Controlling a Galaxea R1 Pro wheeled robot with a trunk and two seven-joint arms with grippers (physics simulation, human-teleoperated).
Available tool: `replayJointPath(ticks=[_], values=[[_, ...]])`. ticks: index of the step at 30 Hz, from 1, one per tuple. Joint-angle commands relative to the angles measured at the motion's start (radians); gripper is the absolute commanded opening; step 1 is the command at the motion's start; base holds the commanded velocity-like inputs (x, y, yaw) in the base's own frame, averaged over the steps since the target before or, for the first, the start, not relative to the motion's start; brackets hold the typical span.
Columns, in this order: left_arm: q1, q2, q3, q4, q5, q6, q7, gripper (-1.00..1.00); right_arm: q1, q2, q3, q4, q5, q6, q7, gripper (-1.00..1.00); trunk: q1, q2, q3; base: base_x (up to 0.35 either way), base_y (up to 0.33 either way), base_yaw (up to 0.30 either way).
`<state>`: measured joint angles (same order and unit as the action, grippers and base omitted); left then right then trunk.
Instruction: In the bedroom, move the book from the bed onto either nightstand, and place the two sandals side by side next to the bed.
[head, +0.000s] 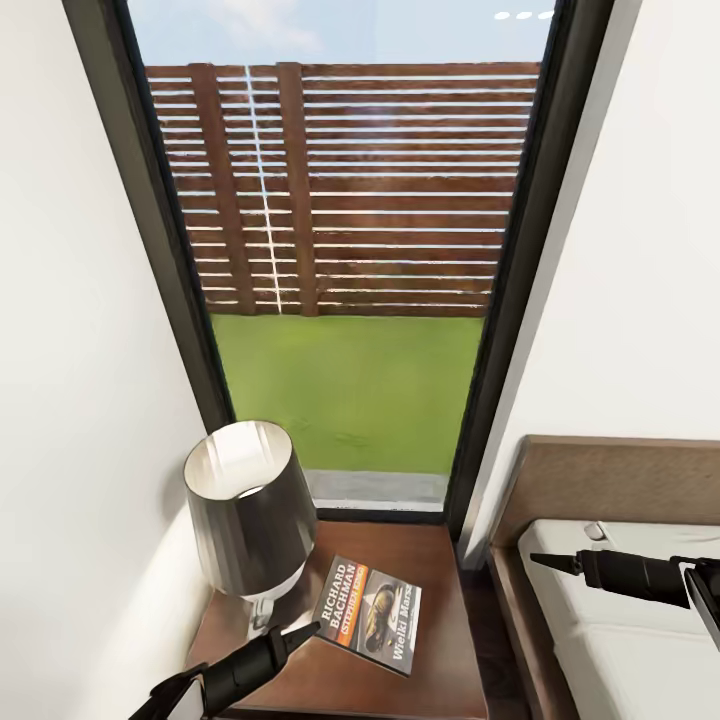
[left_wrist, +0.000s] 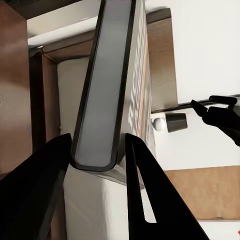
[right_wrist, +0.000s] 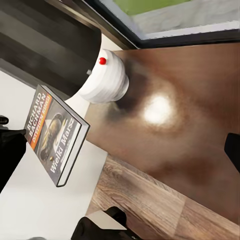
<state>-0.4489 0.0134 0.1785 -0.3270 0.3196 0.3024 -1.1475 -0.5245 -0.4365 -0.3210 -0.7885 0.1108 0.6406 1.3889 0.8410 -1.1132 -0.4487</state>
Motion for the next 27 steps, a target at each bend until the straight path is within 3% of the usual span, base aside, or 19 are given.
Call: replayJointPath(ticks=[1, 13, 20, 27], values=[[-0.001, 0.000, 0.001, -0.001, 0.004, 0.011, -0.003, -1.00, -0.001, 0.001, -0.004, -0.001, 0.010, 0.010, 0.009, 1.00, 0.004, -0.008, -0.004, 0.000, 0.000, 0.000], [-0.001, 0.004, 0.003, -0.006, 0.004, 0.012, -0.004, -1.00, -0.002, 0.001, -0.004, -0.001, 0.010, 0.010, 0.009, 1.00, 0.050, -0.092, -0.042, 0.000, 0.000, 0.000], [-0.001, 0.005, 0.053, -0.006, 0.003, 0.012, -0.004, -1.00, -0.001, 0.001, -0.003, -0.001, 0.010, 0.010, 0.009, 1.00, 0.077, -0.141, -0.064, 0.000, 0.000, 0.000], [-0.001, 0.005, 0.065, -0.006, 0.003, 0.015, -0.005, -1.00, -0.001, 0.001, -0.003, -0.001, 0.010, 0.010, 0.009, 1.00, 0.104, -0.190, -0.086, 0.000, 0.000, 0.000]])
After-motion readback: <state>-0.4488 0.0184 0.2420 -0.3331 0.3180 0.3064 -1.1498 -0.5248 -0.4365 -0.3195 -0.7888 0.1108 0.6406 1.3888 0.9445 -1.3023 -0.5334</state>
